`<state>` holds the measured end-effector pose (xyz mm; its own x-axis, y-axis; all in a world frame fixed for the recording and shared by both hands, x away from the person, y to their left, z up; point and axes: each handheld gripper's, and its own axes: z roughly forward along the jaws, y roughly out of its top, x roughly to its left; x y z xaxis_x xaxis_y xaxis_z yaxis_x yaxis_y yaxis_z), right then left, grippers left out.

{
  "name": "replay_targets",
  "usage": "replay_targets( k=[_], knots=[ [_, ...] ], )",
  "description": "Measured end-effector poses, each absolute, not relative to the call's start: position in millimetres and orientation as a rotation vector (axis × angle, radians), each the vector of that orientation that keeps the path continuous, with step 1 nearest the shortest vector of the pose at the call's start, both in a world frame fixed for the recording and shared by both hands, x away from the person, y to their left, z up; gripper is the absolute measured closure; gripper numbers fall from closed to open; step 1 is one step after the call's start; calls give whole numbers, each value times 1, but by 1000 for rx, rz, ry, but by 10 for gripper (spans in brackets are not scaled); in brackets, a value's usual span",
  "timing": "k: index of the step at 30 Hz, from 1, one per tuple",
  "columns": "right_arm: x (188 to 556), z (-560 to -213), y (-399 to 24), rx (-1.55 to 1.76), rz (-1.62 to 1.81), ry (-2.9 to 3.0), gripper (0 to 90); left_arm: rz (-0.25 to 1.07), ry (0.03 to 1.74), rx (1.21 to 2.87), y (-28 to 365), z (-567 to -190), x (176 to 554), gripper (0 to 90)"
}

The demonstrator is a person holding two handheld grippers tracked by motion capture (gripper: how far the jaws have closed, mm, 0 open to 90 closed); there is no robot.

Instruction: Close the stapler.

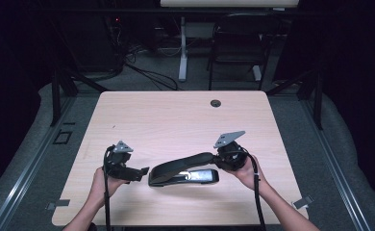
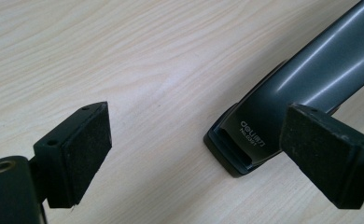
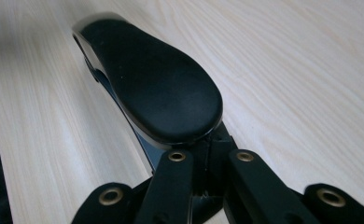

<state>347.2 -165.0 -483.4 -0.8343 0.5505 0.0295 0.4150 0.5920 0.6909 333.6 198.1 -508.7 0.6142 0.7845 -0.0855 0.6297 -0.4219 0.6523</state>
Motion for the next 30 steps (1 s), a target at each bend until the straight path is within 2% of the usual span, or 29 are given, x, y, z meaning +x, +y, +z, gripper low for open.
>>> replay_targets(
  k=[30],
  knots=[
    [359, -515, -177, 866, 870, 2739, 900, 298, 1096, 2203, 196, -510, 333, 90]
  ],
)
